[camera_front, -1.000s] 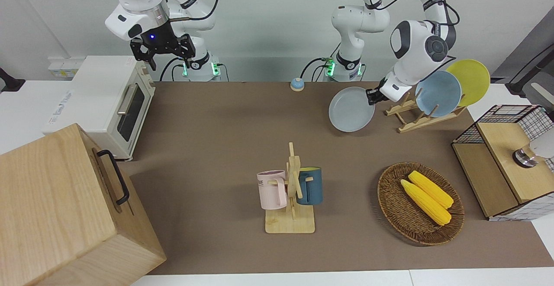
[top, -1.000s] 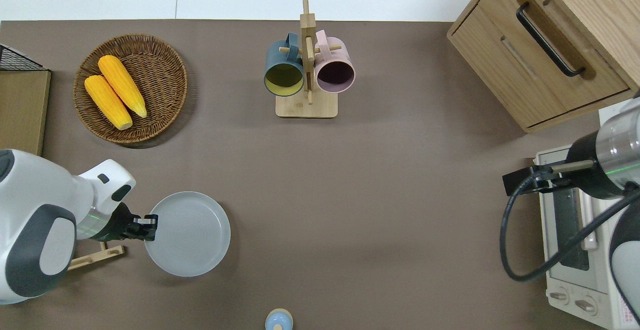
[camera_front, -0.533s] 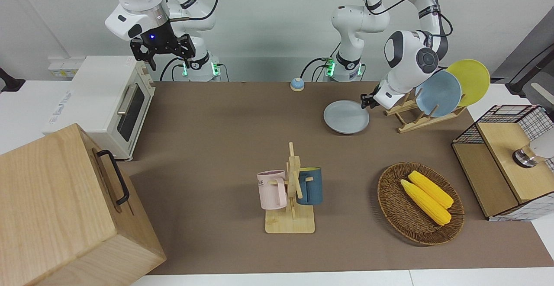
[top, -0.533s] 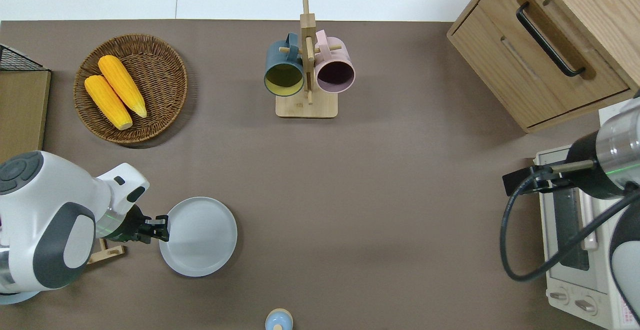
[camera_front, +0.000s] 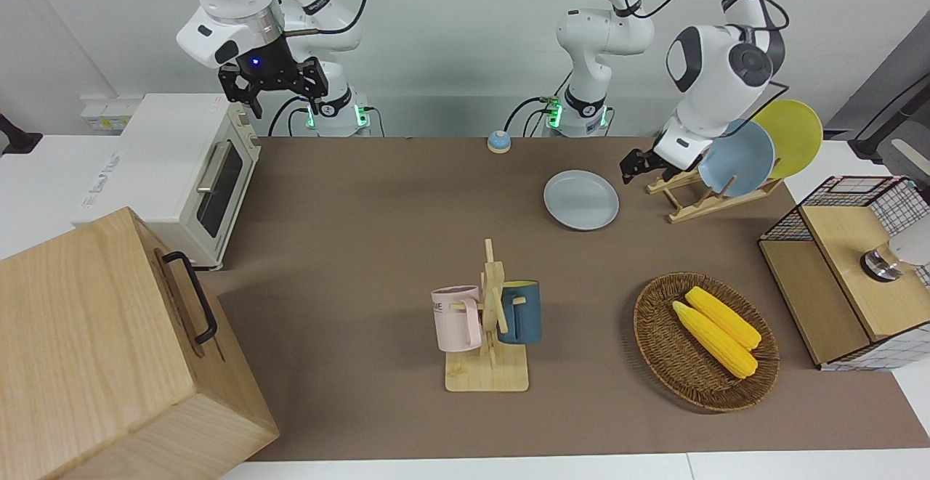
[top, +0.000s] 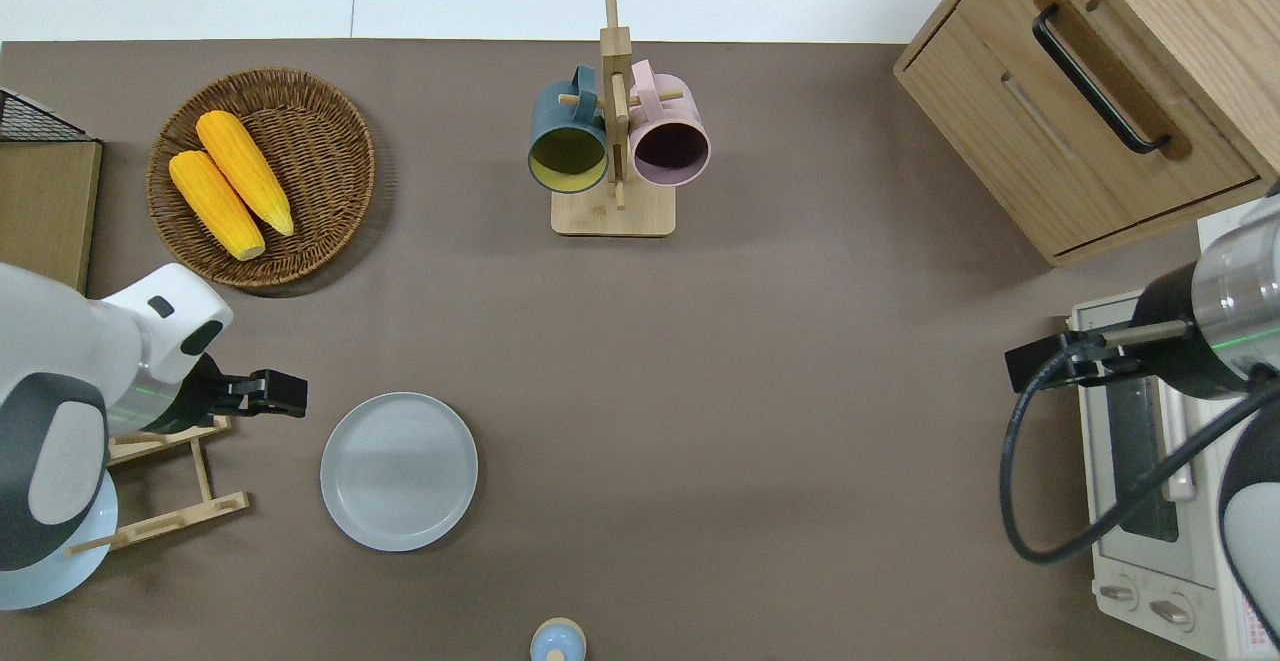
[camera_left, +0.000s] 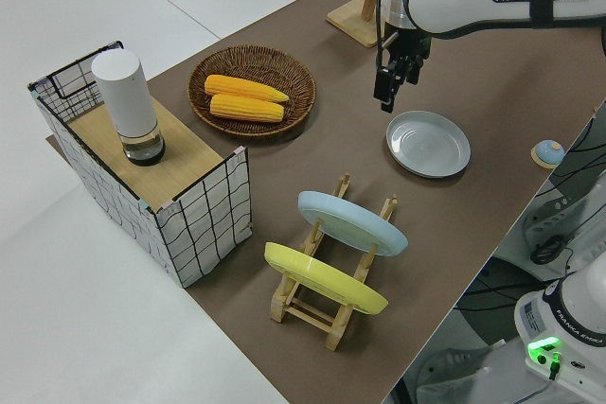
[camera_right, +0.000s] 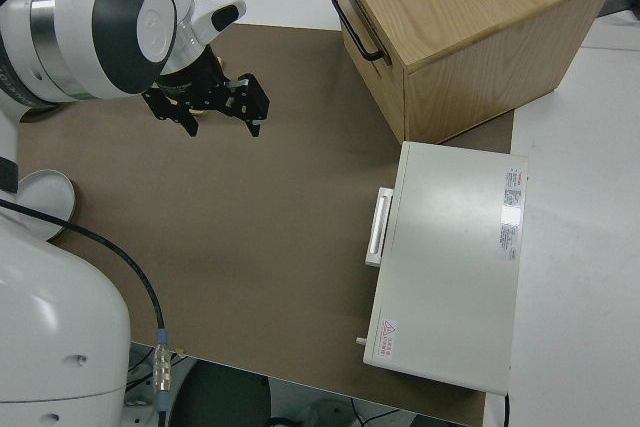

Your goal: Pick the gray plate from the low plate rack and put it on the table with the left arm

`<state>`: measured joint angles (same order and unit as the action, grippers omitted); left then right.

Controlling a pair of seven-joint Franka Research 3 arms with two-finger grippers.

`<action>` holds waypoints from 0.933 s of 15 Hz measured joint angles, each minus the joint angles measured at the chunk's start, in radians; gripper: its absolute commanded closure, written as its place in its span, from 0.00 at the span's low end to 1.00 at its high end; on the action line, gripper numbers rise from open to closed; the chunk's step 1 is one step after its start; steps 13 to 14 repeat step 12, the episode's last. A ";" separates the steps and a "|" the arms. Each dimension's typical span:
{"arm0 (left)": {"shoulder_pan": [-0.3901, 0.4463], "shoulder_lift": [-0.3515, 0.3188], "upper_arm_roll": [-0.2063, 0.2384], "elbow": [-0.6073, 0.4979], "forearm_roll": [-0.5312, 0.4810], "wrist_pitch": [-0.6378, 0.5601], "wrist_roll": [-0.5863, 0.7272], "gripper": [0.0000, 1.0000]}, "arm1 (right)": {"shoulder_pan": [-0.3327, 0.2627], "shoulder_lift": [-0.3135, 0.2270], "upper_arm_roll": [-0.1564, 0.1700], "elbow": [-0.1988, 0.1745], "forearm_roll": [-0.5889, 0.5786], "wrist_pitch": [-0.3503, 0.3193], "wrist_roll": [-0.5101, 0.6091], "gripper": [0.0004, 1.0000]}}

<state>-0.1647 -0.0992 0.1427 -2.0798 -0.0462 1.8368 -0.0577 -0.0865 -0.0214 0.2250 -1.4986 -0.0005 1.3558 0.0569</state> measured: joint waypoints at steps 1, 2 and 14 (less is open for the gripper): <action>0.000 -0.001 0.001 0.032 0.018 -0.005 0.000 0.01 | 0.000 0.000 0.000 0.000 0.000 0.000 0.000 0.01; 0.000 -0.004 0.003 0.070 0.030 -0.010 -0.001 0.01 | 0.000 0.000 0.000 0.000 0.000 0.000 0.000 0.01; 0.002 -0.005 0.005 0.178 0.040 -0.014 -0.051 0.01 | 0.000 0.000 0.000 0.000 0.000 0.000 0.000 0.01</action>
